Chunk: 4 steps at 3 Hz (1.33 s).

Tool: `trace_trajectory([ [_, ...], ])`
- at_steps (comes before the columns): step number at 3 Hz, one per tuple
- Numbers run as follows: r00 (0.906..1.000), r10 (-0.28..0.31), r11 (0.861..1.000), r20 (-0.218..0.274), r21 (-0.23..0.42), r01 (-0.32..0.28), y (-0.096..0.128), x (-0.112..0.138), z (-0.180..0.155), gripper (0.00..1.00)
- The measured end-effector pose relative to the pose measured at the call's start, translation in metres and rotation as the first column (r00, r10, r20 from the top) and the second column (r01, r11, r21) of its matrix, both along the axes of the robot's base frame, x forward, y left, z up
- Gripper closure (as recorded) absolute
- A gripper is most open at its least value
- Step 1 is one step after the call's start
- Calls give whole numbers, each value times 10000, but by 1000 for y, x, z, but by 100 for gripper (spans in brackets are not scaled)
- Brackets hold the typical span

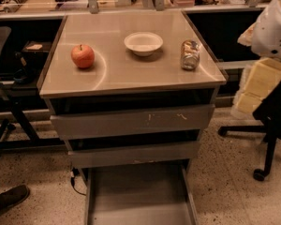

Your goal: Place orange can into bottom drawer

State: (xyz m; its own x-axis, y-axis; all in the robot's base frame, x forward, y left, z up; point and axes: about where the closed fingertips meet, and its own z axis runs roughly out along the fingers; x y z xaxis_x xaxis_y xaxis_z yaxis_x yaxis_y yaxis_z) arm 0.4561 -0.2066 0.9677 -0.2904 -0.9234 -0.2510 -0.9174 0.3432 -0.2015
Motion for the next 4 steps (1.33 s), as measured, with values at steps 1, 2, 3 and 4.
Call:
trace_trajectory([
  [1,9921,-844,9945,-923,548,897,8,27,-23,0],
  [2,9737,-1606,9841,-1617,491,1704,14,64,-37,0],
  [3,9762,-1599,9835,-1462,611,1703,18,68,-35,0],
  [4,9667,-2096,9691,-1470,1002,2254,26,85,-44,0],
])
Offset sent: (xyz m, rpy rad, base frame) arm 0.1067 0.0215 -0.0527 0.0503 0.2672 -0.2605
